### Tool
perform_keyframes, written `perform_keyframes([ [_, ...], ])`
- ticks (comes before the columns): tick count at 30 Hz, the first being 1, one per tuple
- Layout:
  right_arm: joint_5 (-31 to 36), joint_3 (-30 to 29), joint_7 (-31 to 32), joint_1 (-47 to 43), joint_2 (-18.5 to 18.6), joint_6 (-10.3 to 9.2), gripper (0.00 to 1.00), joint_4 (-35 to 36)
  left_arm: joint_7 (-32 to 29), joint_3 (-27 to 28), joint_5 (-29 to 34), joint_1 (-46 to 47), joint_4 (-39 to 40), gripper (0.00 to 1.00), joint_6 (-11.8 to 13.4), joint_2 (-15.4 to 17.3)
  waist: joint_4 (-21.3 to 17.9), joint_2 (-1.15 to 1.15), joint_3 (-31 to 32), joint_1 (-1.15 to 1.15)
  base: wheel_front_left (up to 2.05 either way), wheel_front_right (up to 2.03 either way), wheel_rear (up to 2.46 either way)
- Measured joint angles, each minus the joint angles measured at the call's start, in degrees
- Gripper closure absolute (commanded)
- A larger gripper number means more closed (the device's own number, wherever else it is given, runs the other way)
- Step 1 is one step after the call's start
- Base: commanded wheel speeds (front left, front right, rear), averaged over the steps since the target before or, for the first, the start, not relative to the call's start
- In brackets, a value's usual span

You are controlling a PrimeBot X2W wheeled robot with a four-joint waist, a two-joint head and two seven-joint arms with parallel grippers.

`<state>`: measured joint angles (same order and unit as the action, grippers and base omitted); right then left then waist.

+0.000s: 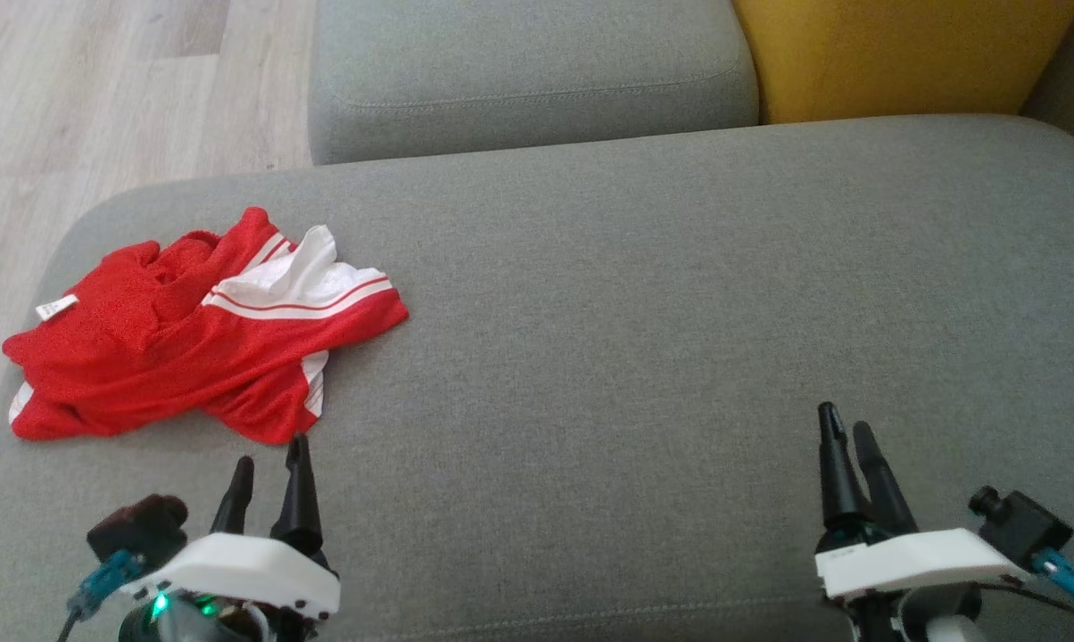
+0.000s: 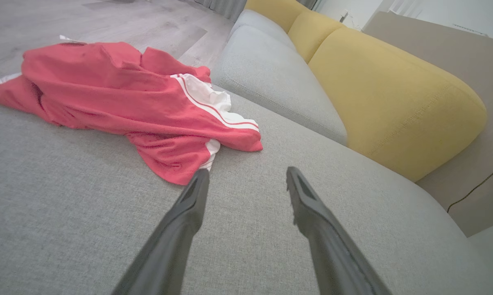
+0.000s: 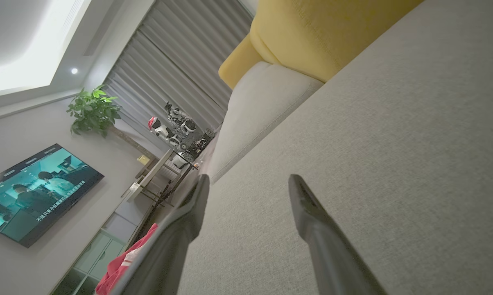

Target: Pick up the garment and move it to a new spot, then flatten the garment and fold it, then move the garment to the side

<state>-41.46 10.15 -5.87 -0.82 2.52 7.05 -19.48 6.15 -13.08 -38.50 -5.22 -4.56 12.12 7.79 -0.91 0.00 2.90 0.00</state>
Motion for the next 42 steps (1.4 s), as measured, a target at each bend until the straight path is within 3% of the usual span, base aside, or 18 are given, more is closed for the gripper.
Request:
perform_keyframes([
  [9,5.81,2.57,-1.68,0.00,0.00,0.00,0.00,0.02,1.16,-2.92,7.12,-0.03,1.92,0.00,1.12,1.22,0.03,0.00,0.77,0.00,0.00,0.00,0.00],
  [29,19.07,8.18,-4.95,1.32,0.05,0.00,0.00,0.11,4.60,-7.64,21.46,-0.55,5.95,0.00,6.38,3.60,0.45,0.00,0.57,0.00,0.00,0.00,0.00],
  [42,28.60,7.65,-6.91,1.54,0.20,0.00,0.00,0.80,6.69,-7.03,28.14,-2.28,6.90,0.00,7.10,3.16,0.30,0.00,1.00,0.00,0.00,0.00,0.00],
])
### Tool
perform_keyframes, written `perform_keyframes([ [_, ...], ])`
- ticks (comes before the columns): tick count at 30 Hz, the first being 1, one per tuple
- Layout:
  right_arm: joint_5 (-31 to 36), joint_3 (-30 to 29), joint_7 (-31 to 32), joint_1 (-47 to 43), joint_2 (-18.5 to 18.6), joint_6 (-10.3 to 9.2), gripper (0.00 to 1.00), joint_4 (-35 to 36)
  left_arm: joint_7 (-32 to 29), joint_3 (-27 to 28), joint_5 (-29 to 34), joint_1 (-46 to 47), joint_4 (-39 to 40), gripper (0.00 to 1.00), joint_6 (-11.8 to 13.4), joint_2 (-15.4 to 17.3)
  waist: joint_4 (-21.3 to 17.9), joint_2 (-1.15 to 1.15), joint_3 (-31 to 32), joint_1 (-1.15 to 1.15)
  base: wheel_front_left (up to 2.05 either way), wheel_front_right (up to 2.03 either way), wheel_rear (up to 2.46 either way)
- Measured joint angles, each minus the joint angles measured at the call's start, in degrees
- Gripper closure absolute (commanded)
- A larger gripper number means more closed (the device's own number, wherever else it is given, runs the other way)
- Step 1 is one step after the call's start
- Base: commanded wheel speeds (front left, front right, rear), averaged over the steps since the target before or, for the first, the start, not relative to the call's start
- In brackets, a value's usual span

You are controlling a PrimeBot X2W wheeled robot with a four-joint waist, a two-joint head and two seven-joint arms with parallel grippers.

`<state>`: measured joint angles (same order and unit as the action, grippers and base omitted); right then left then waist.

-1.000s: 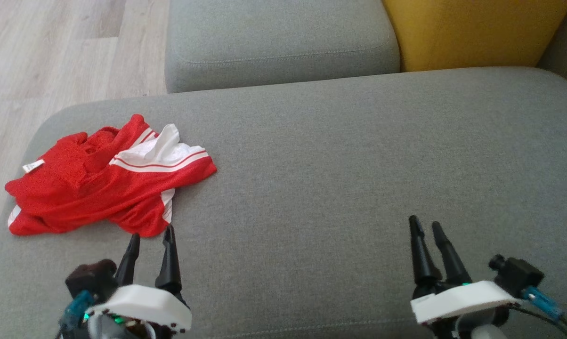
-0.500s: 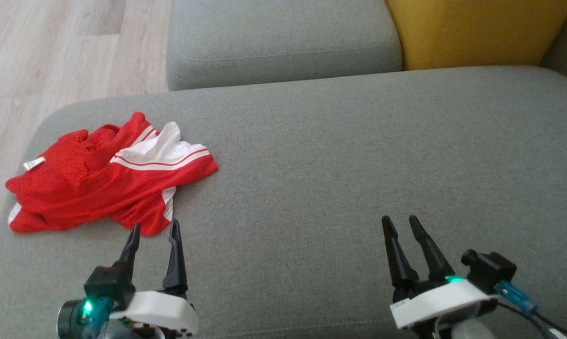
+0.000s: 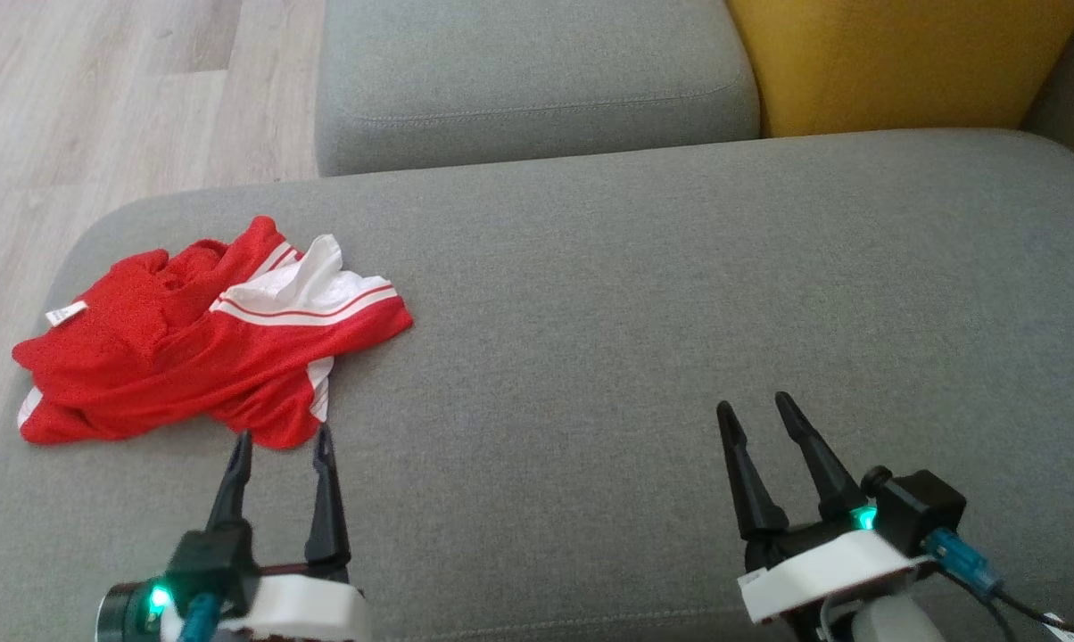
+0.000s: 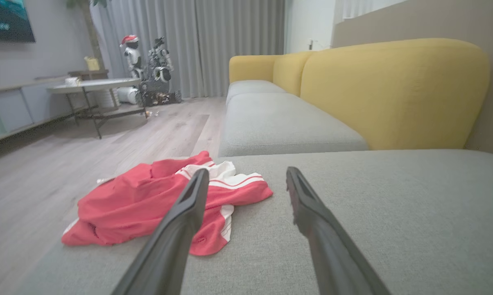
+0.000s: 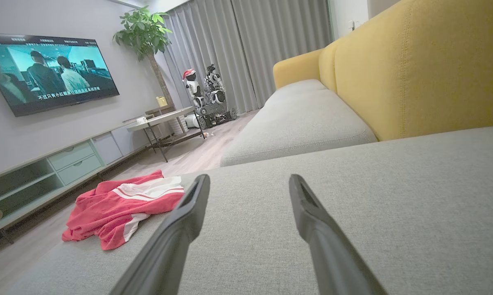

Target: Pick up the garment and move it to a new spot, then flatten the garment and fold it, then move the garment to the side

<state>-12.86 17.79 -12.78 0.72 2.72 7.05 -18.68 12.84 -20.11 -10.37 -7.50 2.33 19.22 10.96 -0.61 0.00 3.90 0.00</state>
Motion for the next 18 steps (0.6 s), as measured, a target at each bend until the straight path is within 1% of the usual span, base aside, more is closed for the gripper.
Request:
perform_keyframes([
  [2,1.23,-0.20,-0.08,-0.04,0.01,0.00,0.00,0.19,0.41,1.68,-0.60,-0.88,0.23,0.00,-0.36,-1.26,0.01,0.00,0.03,0.00,0.00,0.00,0.00],
  [4,3.09,-0.21,-0.55,-0.04,0.02,0.00,0.00,0.33,0.76,3.25,-0.36,-1.59,0.24,0.00,-1.77,-2.19,0.01,0.00,0.02,0.00,0.00,0.00,0.00],
  [9,6.33,0.14,-1.45,-0.06,0.02,0.01,0.00,1.07,1.44,6.37,4.16,-1.97,0.23,0.00,-4.79,-3.04,-0.07,0.00,-0.18,0.00,0.00,0.00,0.00],
  [13,6.61,0.29,-1.56,-0.06,0.02,0.01,0.00,1.21,1.45,7.08,6.19,-2.35,-0.40,0.00,-7.64,-3.81,-0.14,0.00,-0.25,0.00,0.00,0.00,0.00],
  [18,6.46,0.18,-1.56,-0.06,0.02,0.01,0.00,1.20,1.45,8.24,6.87,-2.98,-2.09,0.00,-9.17,-4.54,-0.34,0.00,-0.18,0.00,0.00,0.00,0.00],
])
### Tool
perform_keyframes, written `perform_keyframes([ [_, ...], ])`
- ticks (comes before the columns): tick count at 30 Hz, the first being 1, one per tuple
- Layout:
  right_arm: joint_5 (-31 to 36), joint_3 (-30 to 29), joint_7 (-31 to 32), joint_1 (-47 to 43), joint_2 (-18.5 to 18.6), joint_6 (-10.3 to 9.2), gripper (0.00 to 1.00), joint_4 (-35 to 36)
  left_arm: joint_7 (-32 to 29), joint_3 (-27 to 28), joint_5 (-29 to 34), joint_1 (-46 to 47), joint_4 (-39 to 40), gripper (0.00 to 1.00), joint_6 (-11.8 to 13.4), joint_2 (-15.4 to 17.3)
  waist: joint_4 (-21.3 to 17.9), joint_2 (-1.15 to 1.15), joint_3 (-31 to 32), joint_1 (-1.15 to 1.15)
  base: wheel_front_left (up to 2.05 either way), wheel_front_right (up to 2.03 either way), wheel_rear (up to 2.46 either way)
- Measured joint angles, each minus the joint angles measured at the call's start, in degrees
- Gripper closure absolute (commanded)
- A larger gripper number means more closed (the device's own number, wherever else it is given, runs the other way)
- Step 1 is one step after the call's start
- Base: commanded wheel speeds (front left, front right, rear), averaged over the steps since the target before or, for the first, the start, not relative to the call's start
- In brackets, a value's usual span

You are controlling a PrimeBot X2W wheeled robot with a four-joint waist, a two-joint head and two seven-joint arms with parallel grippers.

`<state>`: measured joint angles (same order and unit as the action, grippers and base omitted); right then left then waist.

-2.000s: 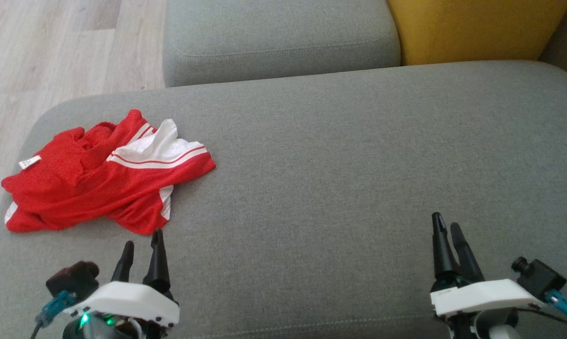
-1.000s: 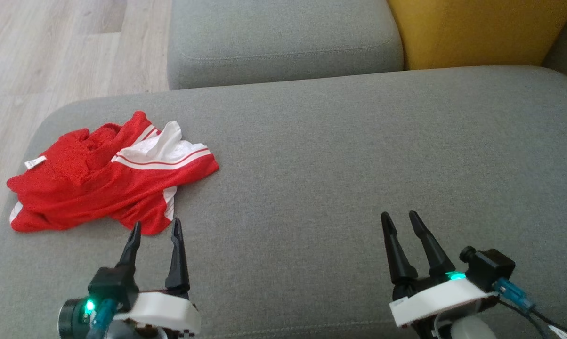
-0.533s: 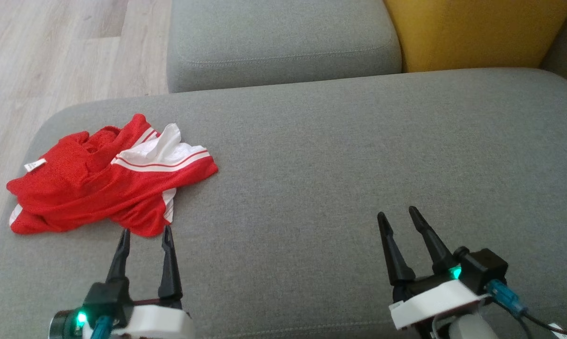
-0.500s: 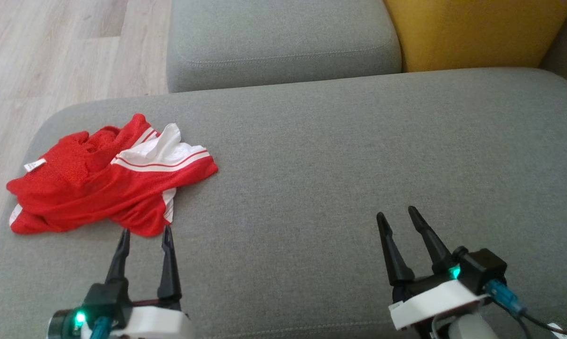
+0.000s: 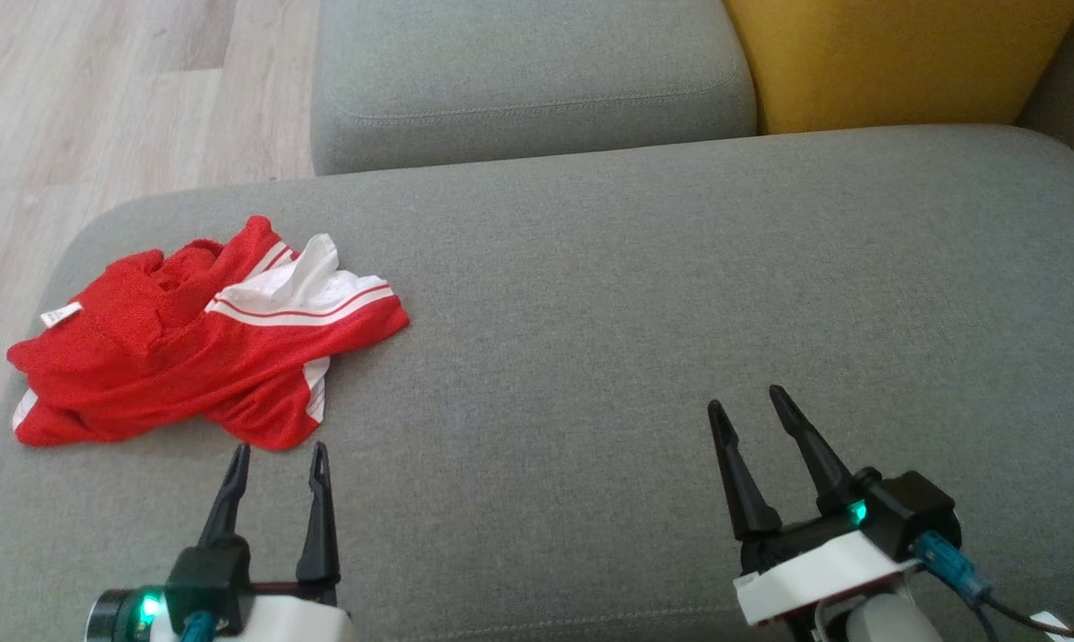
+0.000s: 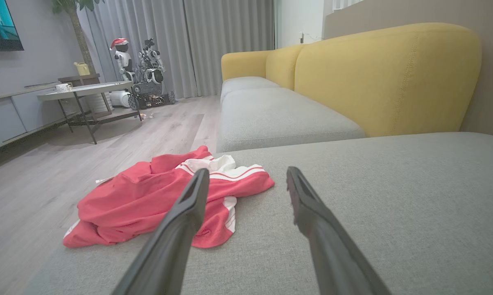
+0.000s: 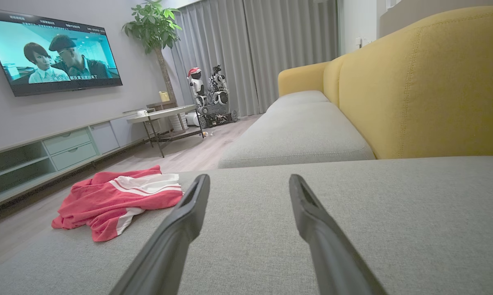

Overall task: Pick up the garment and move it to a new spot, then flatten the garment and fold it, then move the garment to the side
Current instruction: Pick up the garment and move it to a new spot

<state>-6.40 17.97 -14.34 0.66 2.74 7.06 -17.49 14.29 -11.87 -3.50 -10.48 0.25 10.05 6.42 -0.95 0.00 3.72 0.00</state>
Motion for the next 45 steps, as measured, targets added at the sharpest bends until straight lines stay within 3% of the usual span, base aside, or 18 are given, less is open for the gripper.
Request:
perform_keyframes([
  [6,0.00,-0.27,0.00,-0.08,0.00,0.00,0.00,-0.15,0.00,1.11,0.56,0.00,-0.93,0.00,-2.04,-1.08,-0.10,0.00,0.26,0.00,0.00,0.00,0.00],
  [19,0.14,-1.59,-0.01,-0.67,0.01,0.00,0.00,0.08,0.00,2.01,1.48,-0.02,-2.29,0.00,-2.45,-2.15,1.27,0.00,0.62,0.00,0.00,0.00,0.00],
  [45,-1.00,-1.12,-0.01,-3.32,-0.01,0.00,0.00,1.11,0.00,5.57,0.90,-2.47,-1.11,0.00,-2.26,-2.99,17.70,0.00,1.79,0.00,0.00,0.00,0.00],
])
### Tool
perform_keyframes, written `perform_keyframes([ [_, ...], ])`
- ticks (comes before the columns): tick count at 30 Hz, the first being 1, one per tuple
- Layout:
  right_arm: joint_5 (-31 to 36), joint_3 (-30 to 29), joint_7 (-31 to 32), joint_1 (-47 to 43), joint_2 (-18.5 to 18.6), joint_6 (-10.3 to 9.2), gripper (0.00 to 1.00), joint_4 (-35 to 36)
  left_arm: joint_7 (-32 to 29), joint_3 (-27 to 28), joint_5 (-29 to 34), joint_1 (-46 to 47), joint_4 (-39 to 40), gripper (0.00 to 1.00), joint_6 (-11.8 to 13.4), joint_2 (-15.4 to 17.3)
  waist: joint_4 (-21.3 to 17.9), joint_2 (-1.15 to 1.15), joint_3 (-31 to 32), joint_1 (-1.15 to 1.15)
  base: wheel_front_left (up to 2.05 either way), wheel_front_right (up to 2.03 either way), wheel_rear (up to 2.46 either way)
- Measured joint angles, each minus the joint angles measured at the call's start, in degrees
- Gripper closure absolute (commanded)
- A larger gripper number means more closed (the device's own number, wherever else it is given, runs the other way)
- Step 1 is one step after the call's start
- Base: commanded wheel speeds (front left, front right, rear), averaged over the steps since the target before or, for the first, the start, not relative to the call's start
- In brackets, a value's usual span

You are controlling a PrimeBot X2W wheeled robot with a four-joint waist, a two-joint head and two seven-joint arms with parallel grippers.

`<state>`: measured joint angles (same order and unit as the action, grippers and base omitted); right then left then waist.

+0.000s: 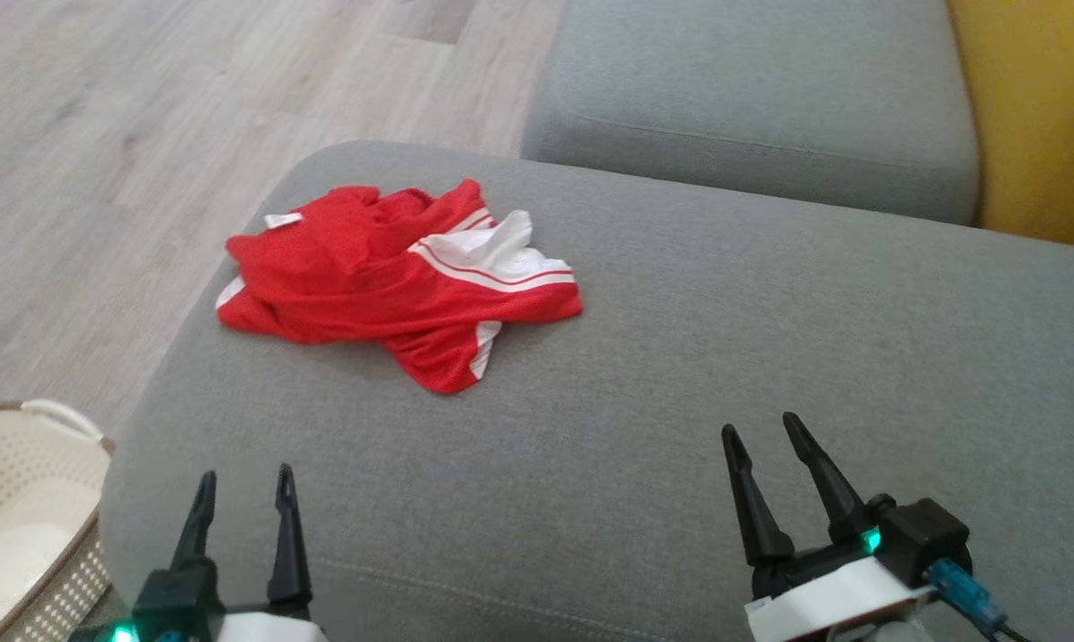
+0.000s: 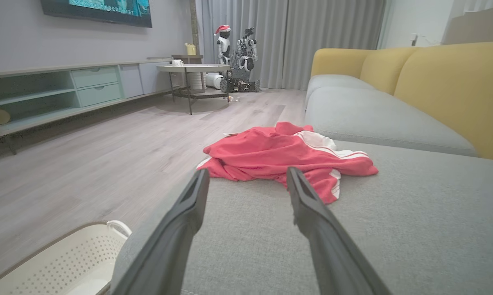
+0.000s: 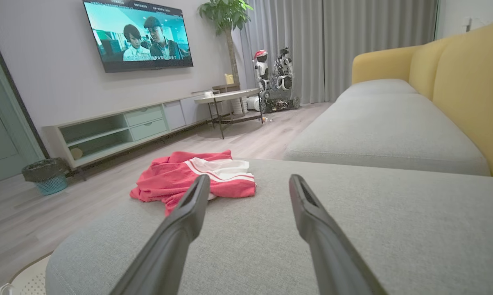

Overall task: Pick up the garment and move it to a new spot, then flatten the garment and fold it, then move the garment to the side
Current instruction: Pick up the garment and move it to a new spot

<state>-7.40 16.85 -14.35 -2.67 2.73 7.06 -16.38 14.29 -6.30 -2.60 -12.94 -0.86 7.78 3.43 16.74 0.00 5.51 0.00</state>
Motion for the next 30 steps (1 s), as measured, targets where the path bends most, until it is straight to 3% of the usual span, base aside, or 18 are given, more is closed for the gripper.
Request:
perform_keyframes([
  [8,0.62,-0.67,0.00,0.00,-0.01,0.00,0.00,-0.07,0.00,2.36,0.01,-0.10,1.31,0.00,-0.03,-0.04,1.74,0.00,-2.57,0.00,0.00,0.00,0.00],
  [11,1.86,-1.56,0.00,0.15,0.00,0.00,0.00,-0.08,0.00,3.05,1.31,3.82,4.31,0.00,-1.37,1.19,1.77,0.00,-4.87,0.00,0.00,0.00,0.00],
  [14,3.98,-1.66,0.00,0.97,0.00,0.00,0.00,-0.33,0.01,3.28,1.52,13.34,5.80,0.00,-4.02,3.70,1.70,0.00,-7.74,0.00,0.00,0.00,0.00],
  [16,5.23,-1.68,0.00,2.37,0.00,0.00,0.00,-0.32,0.04,2.98,1.35,20.74,5.58,0.00,-7.64,5.92,1.47,0.00,-9.99,0.00,0.00,0.00,0.00],
  [18,6.24,-1.86,0.00,4.62,0.02,0.00,0.00,-0.26,0.44,2.45,0.93,27.64,2.55,0.00,-10.87,7.68,1.10,0.00,-12.39,0.00,0.00,0.00,0.00],
  [21,8.12,-2.30,0.00,8.28,0.13,0.00,0.00,0.19,0.44,1.03,-1.13,36.85,-5.17,0.00,-13.70,9.34,0.29,0.00,-16.19,0.00,0.00,0.00,0.00],
  [24,8.78,-2.41,0.00,10.61,0.70,0.00,0.00,0.86,-3.27,-3.31,-5.23,46.18,-15.29,0.00,-14.92,11.17,-0.72,0.00,-20.03,0.00,0.00,0.00,0.00],
  [30,9.93,-3.83,0.00,14.56,2.57,0.01,0.00,2.46,-14.29,-22.91,-20.75,65.12,-25.70,0.00,-15.33,16.99,-3.13,0.00,-28.37,0.01,0.00,0.00,0.00],
])
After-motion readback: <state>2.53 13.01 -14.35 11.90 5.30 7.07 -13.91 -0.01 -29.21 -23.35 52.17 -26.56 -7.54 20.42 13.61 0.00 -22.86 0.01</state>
